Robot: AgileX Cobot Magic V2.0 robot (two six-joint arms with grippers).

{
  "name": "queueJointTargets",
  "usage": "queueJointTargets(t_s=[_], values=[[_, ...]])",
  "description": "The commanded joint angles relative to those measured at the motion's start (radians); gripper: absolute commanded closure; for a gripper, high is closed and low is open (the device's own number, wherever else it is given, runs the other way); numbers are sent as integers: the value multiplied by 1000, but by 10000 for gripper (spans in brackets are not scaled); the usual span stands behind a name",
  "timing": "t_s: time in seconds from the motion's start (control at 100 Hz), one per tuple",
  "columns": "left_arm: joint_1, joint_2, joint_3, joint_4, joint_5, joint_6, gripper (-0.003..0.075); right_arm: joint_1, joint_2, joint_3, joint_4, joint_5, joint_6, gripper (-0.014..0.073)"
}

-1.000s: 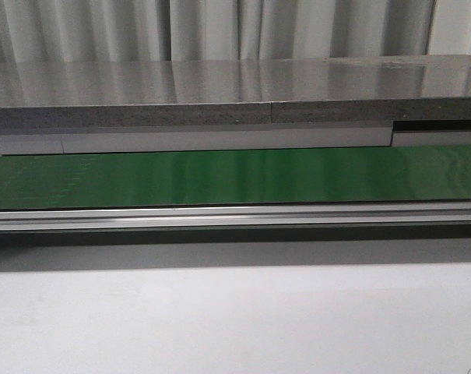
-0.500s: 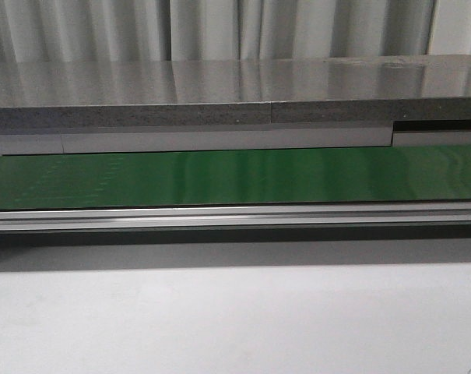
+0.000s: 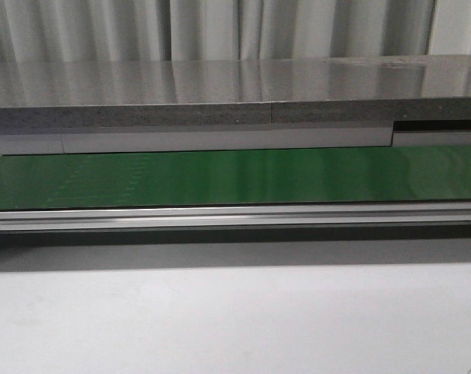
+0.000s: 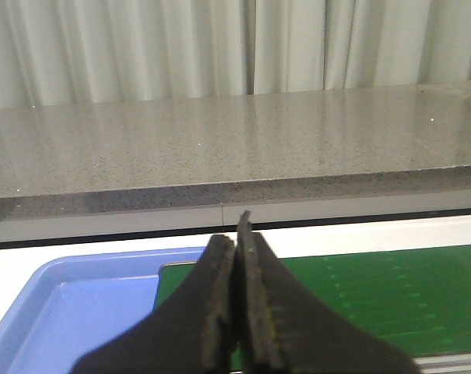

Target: Move button from left to right

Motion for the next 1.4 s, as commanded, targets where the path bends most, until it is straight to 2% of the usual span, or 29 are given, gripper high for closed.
queueJointTargets(t_s=[0.0,0.51,0.65,0.87,0.98,1.39], values=[[-7,11,-27,-14,-82,1,740,1,-21,-15,-4,-85,0,662],[-3,11,-27,10,-116,-5,740,1,-21,-15,-4,-85,0,662],[-3,11,-7,154,-149,-179,740,1,-21,-15,-4,-85,0,662],[-3,-7,107,250,-268,-323,740,1,-21,-15,-4,-85,0,662],[-3,-52,173,259,-313,-325,740,1,-21,-15,-4,-85,0,662],[-15,-254,329,257,-326,-325,740,1,-21,-15,-4,-85,0,662]])
